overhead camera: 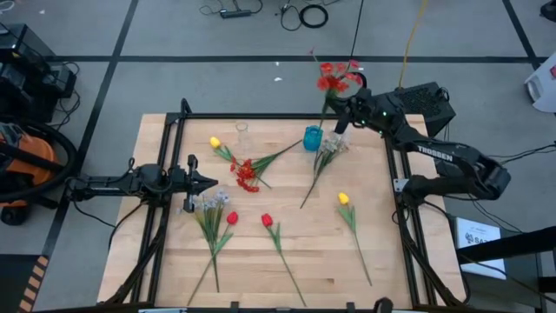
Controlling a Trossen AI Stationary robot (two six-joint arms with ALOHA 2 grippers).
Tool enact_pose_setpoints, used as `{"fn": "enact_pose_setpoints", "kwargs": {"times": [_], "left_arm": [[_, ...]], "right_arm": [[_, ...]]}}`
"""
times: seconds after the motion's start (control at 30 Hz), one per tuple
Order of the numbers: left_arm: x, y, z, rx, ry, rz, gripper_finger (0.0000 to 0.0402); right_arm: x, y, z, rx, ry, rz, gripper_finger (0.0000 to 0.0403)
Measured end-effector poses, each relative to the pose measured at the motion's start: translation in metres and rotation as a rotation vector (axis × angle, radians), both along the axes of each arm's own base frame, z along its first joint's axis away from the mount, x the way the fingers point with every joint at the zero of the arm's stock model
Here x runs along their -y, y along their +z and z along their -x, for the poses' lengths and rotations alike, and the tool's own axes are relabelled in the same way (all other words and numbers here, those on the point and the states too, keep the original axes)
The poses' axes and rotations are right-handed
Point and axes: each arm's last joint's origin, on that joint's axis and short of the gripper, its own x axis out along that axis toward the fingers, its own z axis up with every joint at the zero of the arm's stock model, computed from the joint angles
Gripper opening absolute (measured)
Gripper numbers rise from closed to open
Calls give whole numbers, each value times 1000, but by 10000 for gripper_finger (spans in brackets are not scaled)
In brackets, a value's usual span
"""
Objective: Sort flowers into vase by color
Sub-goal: Put the red flower into the blue vase
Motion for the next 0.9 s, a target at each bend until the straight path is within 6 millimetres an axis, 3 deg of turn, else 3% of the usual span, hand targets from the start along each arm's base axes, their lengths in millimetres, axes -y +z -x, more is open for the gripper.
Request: {"fn": "enact_pose_setpoints", "kwargs": {"times": [0.3,0.63,0.9], "left_arm": [[0,0,0,0,0,0,15],[0,0,0,0,0,0,15],[0,0,0,0,0,0,15]], "right_arm": [[18,-16,-10,21,66,8,0],[9,6,-1,87,91,110,0],[16,-8,-2,-24,19,108,0]]}}
